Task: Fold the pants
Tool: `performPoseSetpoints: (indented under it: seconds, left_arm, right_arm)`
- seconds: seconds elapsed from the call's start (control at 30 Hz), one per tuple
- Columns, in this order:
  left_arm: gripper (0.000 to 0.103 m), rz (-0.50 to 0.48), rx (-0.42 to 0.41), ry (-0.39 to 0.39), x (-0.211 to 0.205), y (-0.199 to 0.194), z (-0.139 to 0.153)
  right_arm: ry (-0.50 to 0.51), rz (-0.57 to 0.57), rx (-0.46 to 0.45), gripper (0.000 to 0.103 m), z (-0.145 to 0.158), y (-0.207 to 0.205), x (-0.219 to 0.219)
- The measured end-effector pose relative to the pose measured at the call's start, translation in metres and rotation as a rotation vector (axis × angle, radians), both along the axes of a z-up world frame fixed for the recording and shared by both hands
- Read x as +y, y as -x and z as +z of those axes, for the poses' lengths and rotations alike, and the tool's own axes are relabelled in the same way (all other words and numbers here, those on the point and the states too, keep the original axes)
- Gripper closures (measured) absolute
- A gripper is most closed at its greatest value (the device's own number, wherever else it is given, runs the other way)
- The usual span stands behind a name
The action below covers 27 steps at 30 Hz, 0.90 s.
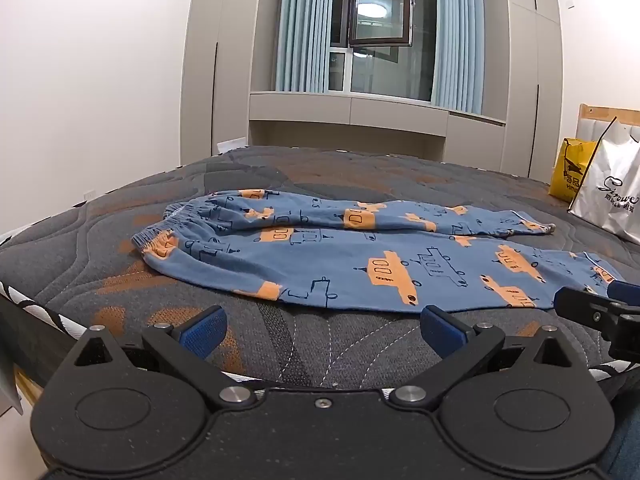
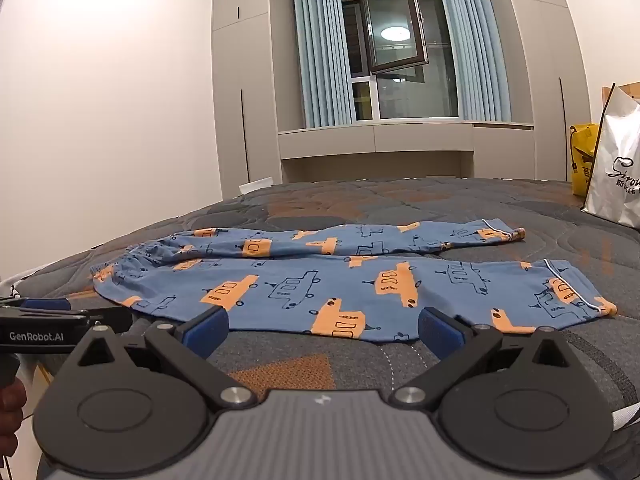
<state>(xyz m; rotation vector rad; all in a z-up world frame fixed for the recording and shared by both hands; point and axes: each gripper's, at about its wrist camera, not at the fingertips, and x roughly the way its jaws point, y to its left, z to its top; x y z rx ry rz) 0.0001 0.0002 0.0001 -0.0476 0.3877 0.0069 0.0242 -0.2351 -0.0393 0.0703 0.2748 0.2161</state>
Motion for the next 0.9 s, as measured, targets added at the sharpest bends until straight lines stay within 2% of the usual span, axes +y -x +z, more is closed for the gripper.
performPoseSetpoints:
  seconds: [0.9]
  left_arm:
    - [0.000,-0.003,0.007,0.002,0.0023,-0.0017,-0.0032]
  right_arm:
    - [0.000,0.004,0.006,0.000,-0.0021,0.0007,0.0005]
